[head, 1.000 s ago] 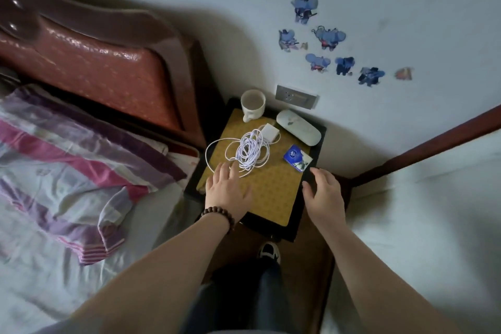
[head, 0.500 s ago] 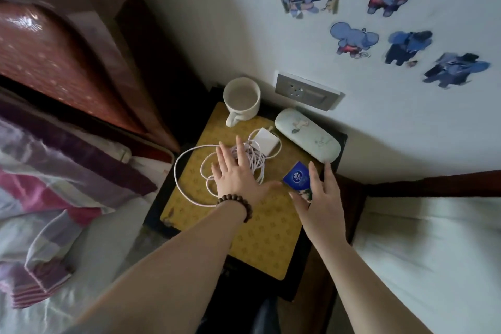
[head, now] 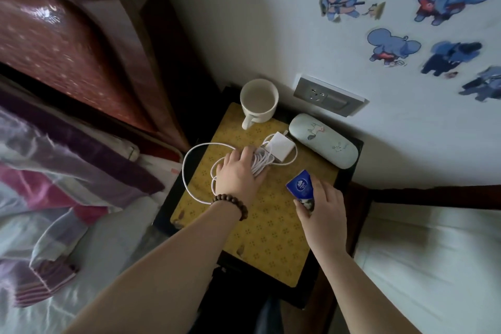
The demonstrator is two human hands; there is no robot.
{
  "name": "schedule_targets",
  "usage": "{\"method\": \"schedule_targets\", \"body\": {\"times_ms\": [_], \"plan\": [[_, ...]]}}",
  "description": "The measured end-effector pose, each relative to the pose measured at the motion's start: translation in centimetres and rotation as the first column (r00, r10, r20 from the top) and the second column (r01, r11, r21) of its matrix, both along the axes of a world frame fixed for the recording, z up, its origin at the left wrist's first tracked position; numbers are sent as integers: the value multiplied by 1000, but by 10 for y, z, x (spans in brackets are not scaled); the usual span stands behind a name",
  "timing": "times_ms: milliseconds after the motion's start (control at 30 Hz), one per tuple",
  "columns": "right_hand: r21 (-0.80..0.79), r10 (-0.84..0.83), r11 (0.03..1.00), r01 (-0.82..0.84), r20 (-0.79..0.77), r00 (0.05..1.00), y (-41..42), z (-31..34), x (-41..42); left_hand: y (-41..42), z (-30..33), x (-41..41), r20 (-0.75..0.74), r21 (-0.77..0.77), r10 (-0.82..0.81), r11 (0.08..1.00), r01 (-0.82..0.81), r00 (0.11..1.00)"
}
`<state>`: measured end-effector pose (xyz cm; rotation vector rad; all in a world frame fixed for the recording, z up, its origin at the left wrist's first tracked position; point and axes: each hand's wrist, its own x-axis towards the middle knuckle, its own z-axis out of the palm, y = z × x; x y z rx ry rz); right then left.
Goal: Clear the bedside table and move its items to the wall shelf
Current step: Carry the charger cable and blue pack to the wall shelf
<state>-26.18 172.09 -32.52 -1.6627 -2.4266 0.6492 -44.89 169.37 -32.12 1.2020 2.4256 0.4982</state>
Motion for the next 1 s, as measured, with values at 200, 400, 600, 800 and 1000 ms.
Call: {"method": "schedule_targets", "body": {"times_ms": [200,400,600,800,1000], "plan": [[-37,-10,999,6,-93,996,-9,48,-19,-25,56,-19,159,109,42,992,-60,986],[-24,13,1000,-18,-200,980,-25,141,-51,-72,143,-47,187,209,106,967,-145,977],[81,210,977,-196,-239,948,-53,217,-94,-142,214,-74,167,326,262,895,-304,950],[136,470,882,-450,-294,832,-80,251,-138,-204,250,-89,151,437,472,756,-487,868],[153,697,705,-693,-329,637,-122,260,-174,-279,262,-79,131,473,708,570,-672,693]]}}
